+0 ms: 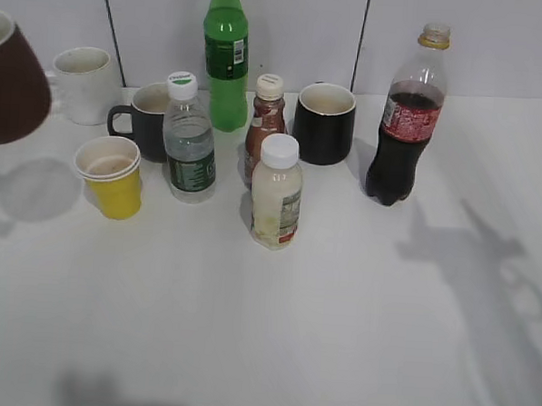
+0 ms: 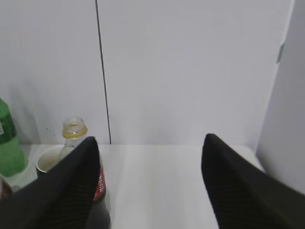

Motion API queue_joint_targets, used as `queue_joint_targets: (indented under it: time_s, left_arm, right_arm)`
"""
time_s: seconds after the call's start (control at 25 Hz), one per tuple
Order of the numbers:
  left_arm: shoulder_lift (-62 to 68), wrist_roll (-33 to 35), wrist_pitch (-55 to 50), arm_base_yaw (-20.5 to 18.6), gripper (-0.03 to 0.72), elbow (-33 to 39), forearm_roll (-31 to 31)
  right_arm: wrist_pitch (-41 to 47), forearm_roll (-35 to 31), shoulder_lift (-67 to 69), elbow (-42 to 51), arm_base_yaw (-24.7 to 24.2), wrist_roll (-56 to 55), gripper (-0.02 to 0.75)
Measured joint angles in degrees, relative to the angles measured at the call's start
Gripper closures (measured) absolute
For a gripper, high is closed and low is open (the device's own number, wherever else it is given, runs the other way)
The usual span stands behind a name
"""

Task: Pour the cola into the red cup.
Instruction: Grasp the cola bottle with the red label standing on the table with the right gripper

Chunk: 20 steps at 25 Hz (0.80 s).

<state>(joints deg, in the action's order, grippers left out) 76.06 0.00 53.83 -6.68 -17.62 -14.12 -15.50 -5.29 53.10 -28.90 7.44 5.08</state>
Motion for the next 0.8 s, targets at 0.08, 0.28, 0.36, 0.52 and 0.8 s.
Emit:
queue_joint_targets:
  time_s: [0.08, 0.28, 0.36, 0.52, 0.8]
  left_arm:
    - [-2.67, 0.00, -4.31, 2.19, 0.635, 0.06, -0.27]
    - [-8.10, 0.00, -11.85, 4.73, 0.635, 0.06, -0.32]
    - [-10.26, 0.00, -13.69, 4.79, 0.635, 0.06, -0.27]
    - [-13.53, 0.00, -14.68, 4.79, 0.635, 0.06, -0.20]
    - [-15.67, 0.00, -15.61, 5.51, 0.635, 0.06, -0.16]
  right_arm:
    - [-5.60, 0.75, 5.86, 0.00, 3.44, -0.08, 0.225]
    - [-13.77, 2.71, 21.15, -0.05, 10.40, -0.07, 0.225]
    - [-14.32, 2.83, 25.97, -0.05, 10.95, -0.27, 0.214]
    - [-17.43, 2.77, 34.69, 0.01, 11.02, -0.85, 0.143]
    - [-34.35, 2.77, 47.59, -0.06, 11.02, -2.45, 0.107]
